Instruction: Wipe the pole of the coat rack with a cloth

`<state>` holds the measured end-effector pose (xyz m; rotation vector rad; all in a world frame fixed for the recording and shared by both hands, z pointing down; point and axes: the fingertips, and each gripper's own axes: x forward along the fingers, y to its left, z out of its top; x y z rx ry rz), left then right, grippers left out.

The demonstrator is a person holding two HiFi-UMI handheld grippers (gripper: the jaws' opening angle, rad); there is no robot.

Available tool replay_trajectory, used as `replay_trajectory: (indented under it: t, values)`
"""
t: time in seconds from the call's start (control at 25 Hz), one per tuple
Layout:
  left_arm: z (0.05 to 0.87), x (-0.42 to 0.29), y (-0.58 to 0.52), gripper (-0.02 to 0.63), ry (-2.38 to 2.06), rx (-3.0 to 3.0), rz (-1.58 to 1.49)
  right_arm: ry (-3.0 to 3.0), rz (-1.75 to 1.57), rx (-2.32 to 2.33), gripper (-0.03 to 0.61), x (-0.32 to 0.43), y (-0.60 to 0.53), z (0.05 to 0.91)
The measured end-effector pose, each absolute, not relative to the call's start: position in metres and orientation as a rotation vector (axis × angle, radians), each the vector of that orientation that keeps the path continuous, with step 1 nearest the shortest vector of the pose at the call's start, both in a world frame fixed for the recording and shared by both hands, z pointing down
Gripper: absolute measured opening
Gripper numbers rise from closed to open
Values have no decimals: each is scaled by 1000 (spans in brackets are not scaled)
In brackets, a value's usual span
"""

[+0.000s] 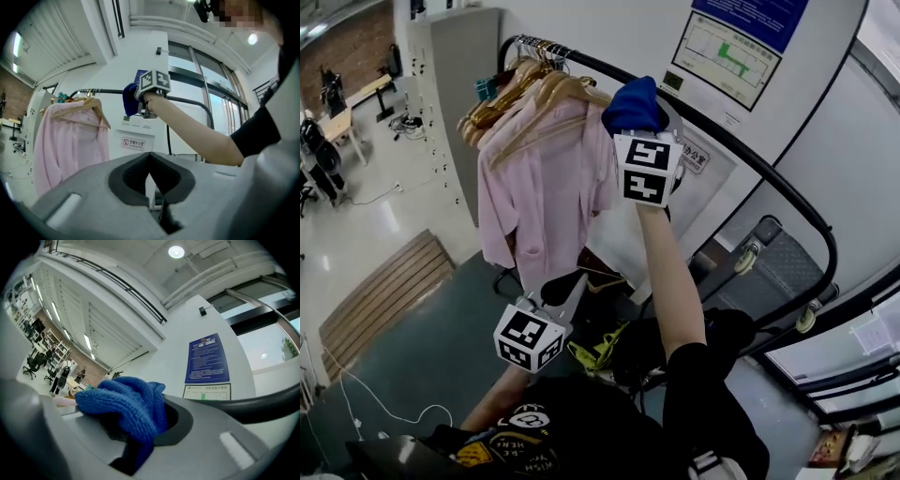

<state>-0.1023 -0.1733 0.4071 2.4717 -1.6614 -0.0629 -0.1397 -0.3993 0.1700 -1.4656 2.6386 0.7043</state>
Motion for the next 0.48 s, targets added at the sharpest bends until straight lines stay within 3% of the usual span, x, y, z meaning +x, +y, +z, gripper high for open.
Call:
replay_trajectory:
  t: [0.48]
  values:
    - [411, 55, -200, -3, -1071, 2778, -17, 2233, 675, -1862, 54, 172, -288, 165]
